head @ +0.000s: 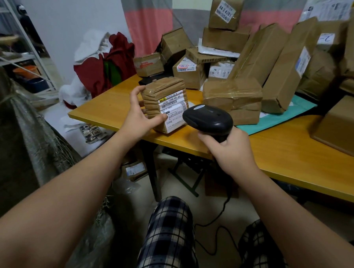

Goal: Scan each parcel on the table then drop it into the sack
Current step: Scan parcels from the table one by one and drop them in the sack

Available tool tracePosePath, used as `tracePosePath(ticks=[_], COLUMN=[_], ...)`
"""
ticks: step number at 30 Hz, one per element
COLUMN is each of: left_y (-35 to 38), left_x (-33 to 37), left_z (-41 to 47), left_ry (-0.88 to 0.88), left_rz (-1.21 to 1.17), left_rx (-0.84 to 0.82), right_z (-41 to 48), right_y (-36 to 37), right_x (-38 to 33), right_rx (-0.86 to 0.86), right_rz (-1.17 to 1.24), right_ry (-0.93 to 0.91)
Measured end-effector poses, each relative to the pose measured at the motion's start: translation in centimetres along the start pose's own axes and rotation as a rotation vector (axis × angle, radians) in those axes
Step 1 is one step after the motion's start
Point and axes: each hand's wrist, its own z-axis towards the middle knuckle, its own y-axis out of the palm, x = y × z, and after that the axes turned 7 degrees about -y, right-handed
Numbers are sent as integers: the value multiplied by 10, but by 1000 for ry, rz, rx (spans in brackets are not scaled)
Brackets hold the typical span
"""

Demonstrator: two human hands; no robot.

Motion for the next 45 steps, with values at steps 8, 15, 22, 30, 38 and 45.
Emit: tracePosePath(ticks=[8, 15, 22, 30, 38, 45], left_y=[2, -20, -94, -172, -181, -177], left_x=[4, -1, -61, -142, -191, -201], left_z=[-3, -55, -164, -247, -221, -187], left_ry=[21, 82, -25, -318, -475, -568], left_rz=[-19, -93, 20, 62, -29, -200], left_rx=[9, 144, 468, 853, 884, 575], right_z=[-5, -17, -25, -30, -35, -52], right_y=[-2, 22, 107, 233, 318, 343], right_x=[-4, -19, -38, -52, -40, -44], right_rx=[-7, -146, -460, -742, -743, -551], right_rz=[28, 115, 217, 168, 182, 346], right_ry=[2, -64, -118, -161, -124, 68])
